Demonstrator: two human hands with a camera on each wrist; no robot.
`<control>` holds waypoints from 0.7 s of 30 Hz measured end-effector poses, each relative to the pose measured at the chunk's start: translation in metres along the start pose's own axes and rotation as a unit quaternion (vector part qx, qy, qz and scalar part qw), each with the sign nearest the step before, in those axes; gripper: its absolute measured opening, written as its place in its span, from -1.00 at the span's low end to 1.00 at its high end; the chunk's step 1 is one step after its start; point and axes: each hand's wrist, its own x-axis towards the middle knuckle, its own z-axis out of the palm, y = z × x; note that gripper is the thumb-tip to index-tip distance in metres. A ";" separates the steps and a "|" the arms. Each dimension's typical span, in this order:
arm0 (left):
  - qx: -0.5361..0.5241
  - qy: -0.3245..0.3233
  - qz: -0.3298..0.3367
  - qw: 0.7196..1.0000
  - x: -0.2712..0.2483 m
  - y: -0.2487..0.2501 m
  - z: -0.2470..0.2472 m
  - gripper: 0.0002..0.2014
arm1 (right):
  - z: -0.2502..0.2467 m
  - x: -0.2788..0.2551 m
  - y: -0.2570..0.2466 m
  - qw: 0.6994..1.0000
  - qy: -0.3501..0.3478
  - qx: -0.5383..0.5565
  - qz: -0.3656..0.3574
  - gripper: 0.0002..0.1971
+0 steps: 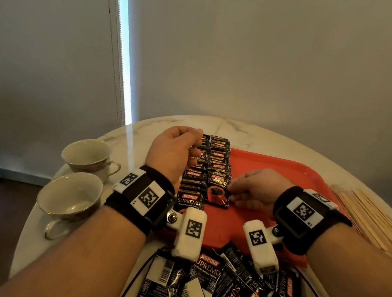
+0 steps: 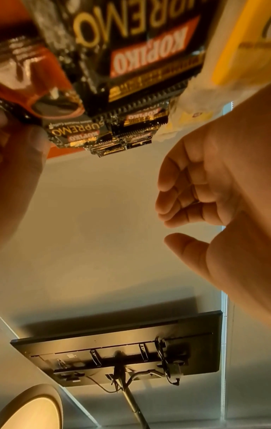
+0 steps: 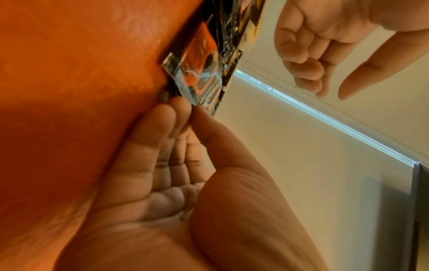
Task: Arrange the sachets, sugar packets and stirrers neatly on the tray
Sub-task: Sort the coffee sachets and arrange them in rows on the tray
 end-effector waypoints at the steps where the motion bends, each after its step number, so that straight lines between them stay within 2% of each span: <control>1: 0.001 -0.001 0.001 1.000 0.000 0.000 0.000 -0.95 | 0.000 0.001 0.000 1.000 -0.001 -0.001 0.001 -0.90; 5: 0.005 0.000 -0.001 1.000 0.002 -0.001 -0.001 -0.95 | 0.000 0.002 0.001 1.000 0.001 0.022 0.004 -0.84; 8: 0.004 0.001 -0.001 1.000 0.002 -0.002 -0.001 -0.95 | -0.001 0.005 0.001 0.997 0.043 0.061 -0.002 -0.90; 12: 0.007 -0.001 -0.003 1.000 0.002 -0.003 -0.001 -0.96 | -0.002 0.009 -0.002 0.996 0.074 0.056 0.003 -0.93; 18: 0.001 -0.001 -0.013 1.000 0.003 -0.004 -0.002 -0.96 | 0.000 0.019 -0.002 0.996 0.071 0.043 0.010 -0.79; 21: -0.002 0.002 -0.016 1.000 0.004 -0.004 -0.002 -0.96 | -0.001 0.028 0.000 0.992 0.085 0.090 -0.005 -0.73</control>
